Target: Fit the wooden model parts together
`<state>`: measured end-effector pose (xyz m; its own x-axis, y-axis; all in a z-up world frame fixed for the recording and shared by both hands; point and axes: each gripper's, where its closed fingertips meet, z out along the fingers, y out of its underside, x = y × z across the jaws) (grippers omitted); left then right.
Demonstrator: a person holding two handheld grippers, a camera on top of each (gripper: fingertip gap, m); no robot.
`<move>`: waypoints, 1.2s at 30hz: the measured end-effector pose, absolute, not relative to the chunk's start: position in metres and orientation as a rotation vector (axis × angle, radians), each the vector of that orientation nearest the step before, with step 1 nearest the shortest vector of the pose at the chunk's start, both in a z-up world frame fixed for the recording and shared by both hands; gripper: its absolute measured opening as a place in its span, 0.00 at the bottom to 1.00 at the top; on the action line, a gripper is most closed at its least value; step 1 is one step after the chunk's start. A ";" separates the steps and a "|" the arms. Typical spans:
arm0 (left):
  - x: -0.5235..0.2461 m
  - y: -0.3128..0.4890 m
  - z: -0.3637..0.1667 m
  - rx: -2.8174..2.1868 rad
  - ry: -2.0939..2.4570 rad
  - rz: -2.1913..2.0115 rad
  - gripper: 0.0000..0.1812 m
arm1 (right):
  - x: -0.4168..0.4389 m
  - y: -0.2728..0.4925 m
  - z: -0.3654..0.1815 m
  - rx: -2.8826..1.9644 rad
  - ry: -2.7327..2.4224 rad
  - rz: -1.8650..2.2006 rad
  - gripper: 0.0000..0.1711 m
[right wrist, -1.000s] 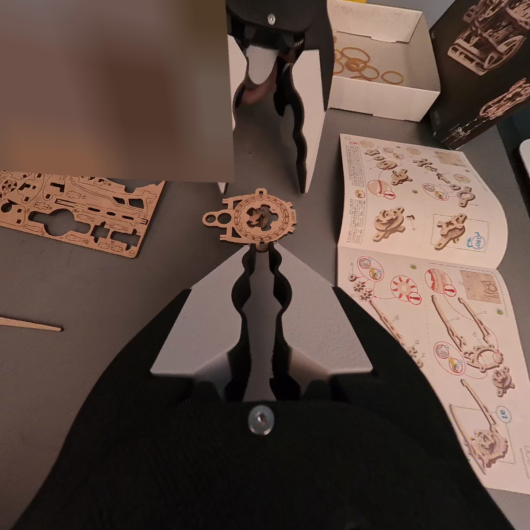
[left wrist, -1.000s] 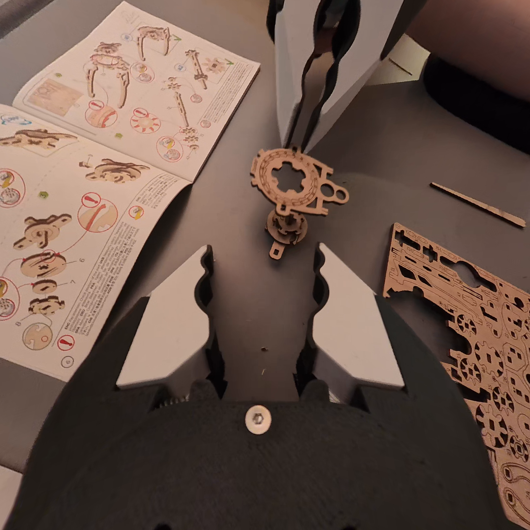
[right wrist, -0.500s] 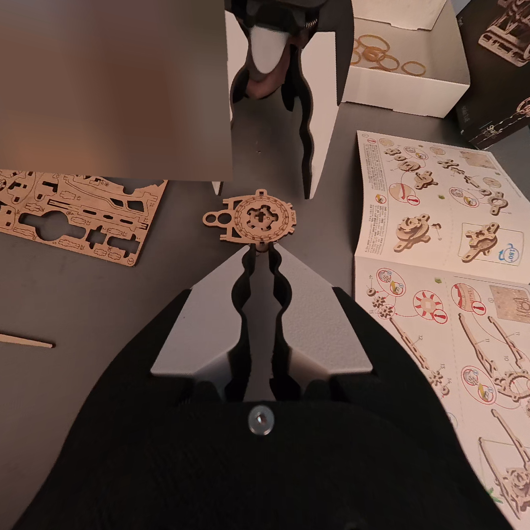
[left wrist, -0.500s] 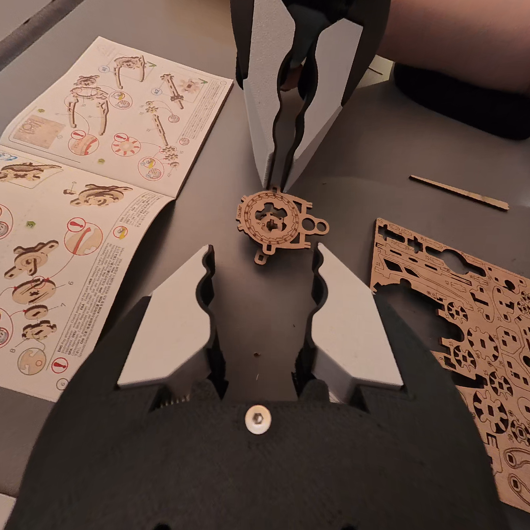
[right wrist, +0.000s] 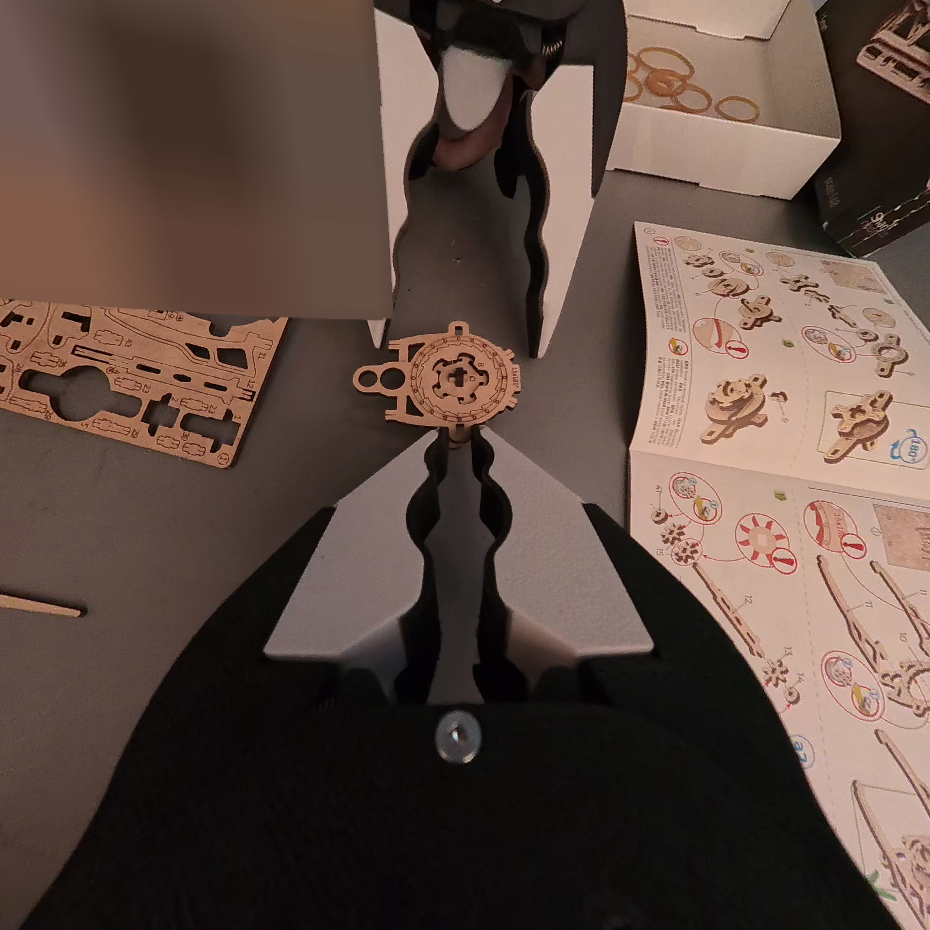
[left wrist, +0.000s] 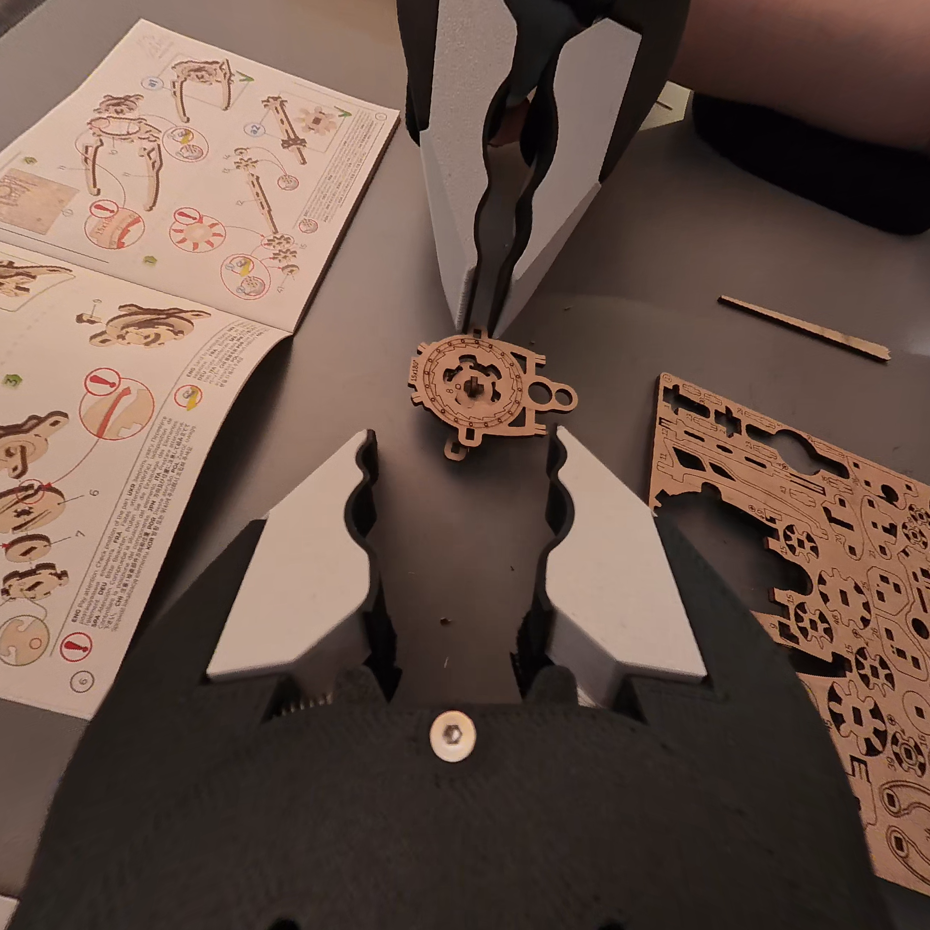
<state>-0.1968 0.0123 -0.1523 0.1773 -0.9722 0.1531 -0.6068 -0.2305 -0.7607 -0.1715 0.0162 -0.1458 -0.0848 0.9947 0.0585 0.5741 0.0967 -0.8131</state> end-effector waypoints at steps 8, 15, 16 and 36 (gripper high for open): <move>-0.198 0.011 -0.155 -1.926 1.494 -0.891 0.36 | -0.173 0.016 -0.144 -1.533 -1.753 0.805 0.05; -0.197 0.009 -0.155 -1.934 1.501 -0.945 0.36 | -0.173 0.017 -0.144 -1.532 -1.763 0.791 0.05; -0.197 0.009 -0.155 -1.933 1.501 -0.946 0.36 | -0.173 0.017 -0.144 -1.533 -1.763 0.793 0.05; -0.197 0.009 -0.155 -1.926 1.508 -0.960 0.36 | -0.171 0.018 -0.145 -1.571 -1.748 0.837 0.05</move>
<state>-0.1973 0.0093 -0.1549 0.1343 -0.9664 0.2190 -0.6075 -0.2549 -0.7523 -0.1712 0.0183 -0.1446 -0.0848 0.9955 0.0424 0.5914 0.0845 -0.8019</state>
